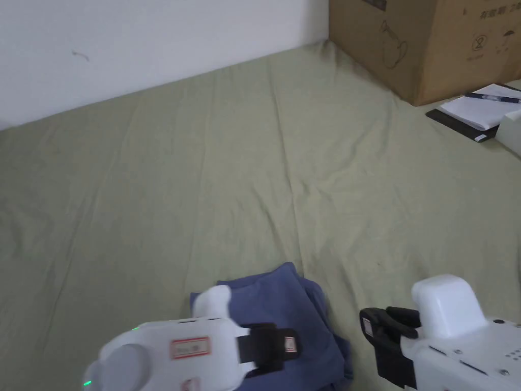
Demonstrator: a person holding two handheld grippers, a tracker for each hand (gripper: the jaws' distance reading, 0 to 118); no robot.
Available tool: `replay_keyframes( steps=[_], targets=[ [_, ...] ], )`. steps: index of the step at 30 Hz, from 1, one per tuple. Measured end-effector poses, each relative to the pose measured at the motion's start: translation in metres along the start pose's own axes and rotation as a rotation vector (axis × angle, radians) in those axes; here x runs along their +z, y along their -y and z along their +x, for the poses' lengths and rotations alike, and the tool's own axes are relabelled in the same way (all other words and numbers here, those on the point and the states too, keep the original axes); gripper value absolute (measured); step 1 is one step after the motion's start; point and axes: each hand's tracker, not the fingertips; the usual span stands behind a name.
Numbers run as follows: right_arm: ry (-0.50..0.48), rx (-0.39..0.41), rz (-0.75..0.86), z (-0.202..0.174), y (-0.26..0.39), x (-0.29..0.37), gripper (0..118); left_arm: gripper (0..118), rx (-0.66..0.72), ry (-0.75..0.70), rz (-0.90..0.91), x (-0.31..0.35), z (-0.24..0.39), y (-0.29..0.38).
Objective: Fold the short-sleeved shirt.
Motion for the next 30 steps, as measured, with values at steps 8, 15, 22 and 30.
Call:
replay_keyframes(
  steps=[8,15,22,30],
  targets=[
    [-0.118,0.115,-0.168,-0.044,-0.015,-0.091,0,0,0.175,-0.113,0.19,0.092,-0.081,0.015],
    [-0.038,0.114,-0.314,-0.04,0.011,-0.154,0,40,0.324,0.023,0.125,0.072,-0.13,0.012],
    [-0.054,0.062,-0.32,-0.027,0.007,-0.15,0,40,0.338,0.189,0.049,0.01,-0.148,-0.007],
    [-0.044,0.053,-0.319,-0.028,0.009,-0.151,0,39,0.341,0.29,0.009,-0.001,-0.17,-0.012]
  ],
)
